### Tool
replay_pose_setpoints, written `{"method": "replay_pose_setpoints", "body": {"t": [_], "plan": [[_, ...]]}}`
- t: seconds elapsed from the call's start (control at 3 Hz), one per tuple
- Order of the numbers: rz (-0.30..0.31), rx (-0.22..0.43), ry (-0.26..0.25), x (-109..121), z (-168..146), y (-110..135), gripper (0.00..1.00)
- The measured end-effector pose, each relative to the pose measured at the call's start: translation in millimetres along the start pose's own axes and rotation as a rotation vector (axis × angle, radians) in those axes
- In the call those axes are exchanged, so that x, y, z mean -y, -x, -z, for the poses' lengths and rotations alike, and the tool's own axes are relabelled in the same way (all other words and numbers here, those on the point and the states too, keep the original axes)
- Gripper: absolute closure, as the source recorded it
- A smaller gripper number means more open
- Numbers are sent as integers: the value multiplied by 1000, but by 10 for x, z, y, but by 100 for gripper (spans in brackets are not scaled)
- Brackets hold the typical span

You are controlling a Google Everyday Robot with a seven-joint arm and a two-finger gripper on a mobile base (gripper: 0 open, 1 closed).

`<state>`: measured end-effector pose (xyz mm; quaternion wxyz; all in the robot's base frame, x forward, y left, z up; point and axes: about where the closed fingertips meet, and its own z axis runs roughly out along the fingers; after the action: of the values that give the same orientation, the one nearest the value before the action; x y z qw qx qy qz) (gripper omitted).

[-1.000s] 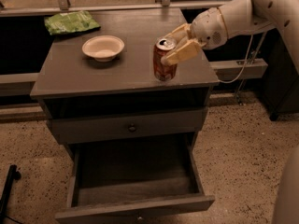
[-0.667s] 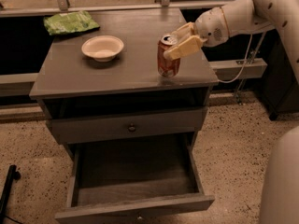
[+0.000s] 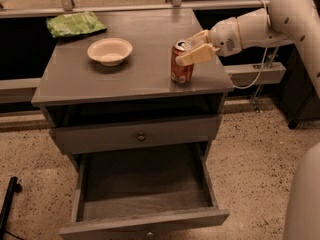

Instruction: Pick coke can from middle drawer and place on counter

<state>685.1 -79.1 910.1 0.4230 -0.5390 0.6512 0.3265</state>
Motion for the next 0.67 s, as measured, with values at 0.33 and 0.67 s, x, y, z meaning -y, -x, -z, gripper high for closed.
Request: {"method": "replay_pose_setpoints", "body": {"t": [0.33, 0.67], "plan": [[-2, 4, -5, 15, -23, -8, 59], [-2, 4, -5, 15, -24, -8, 28]]}}
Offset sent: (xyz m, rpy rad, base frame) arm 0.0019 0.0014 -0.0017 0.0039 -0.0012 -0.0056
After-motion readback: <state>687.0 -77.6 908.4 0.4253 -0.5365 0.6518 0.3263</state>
